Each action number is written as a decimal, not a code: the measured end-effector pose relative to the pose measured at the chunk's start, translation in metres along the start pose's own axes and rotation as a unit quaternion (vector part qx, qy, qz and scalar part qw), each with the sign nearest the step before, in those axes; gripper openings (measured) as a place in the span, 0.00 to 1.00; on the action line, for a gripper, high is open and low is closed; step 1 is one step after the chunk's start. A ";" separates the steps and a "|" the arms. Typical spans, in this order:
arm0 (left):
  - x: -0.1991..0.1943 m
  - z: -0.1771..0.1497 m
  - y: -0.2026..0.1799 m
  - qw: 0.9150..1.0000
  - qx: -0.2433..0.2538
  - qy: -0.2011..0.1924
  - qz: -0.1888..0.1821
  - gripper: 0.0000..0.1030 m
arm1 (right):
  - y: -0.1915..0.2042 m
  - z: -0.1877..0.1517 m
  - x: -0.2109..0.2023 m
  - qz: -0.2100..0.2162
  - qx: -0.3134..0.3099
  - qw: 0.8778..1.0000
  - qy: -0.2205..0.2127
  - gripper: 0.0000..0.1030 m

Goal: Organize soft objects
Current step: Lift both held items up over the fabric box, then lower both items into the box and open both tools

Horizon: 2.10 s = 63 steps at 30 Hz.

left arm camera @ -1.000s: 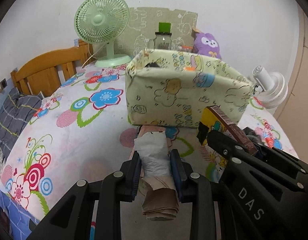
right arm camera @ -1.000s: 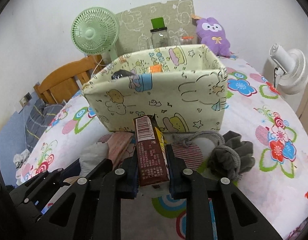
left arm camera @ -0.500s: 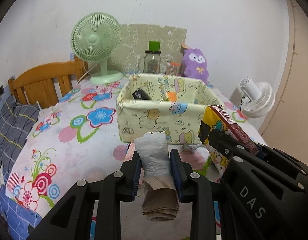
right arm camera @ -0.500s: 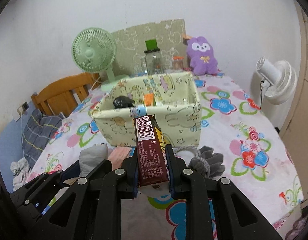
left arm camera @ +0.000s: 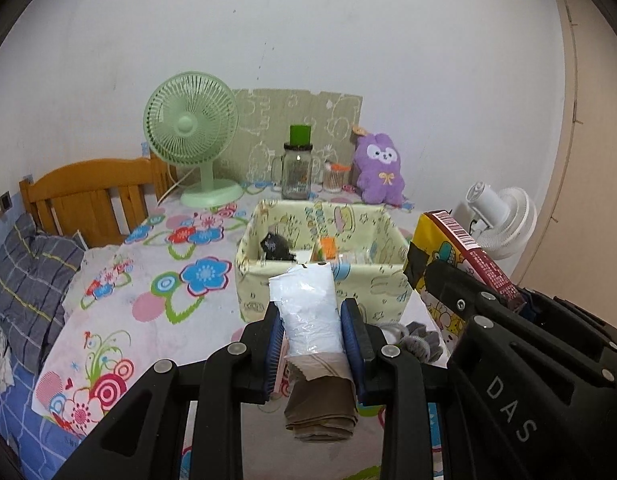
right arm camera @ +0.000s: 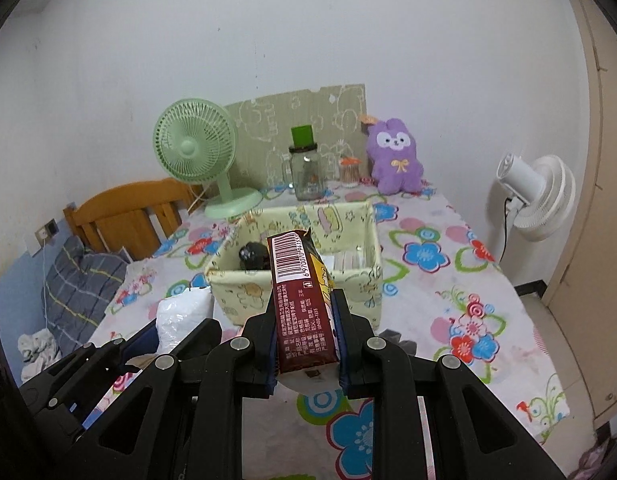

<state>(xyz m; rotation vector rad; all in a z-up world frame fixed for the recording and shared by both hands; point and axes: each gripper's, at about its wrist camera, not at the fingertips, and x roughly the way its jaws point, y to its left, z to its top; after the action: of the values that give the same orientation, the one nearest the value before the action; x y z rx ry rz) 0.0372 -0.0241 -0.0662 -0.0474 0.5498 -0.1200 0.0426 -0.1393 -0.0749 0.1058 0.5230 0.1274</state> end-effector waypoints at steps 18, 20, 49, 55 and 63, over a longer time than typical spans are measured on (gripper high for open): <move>0.005 0.033 -0.007 1.000 0.009 -0.020 -0.011 0.27 | -0.004 0.036 -0.003 -0.012 0.002 1.000 -0.023 0.25; 0.007 0.035 -0.007 1.000 0.009 -0.020 -0.011 0.27 | -0.005 0.039 0.002 -0.012 0.002 1.000 -0.022 0.25; 0.093 0.077 0.003 1.000 0.002 -0.001 0.000 0.27 | -0.015 0.081 0.089 -0.014 -0.008 1.000 -0.011 0.25; 0.115 0.081 0.001 1.000 0.002 0.016 -0.001 0.27 | -0.020 0.086 0.111 -0.013 -0.010 1.000 -0.005 0.25; 0.150 0.086 0.001 0.999 0.000 0.032 -0.004 0.28 | -0.021 0.092 0.138 0.003 -0.033 0.999 0.004 0.25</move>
<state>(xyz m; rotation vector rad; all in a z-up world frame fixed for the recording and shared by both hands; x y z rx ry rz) 0.2098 -0.0405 -0.0706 -0.0455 0.6129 -0.1296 0.2091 -0.1456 -0.0664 0.0422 0.5252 0.1513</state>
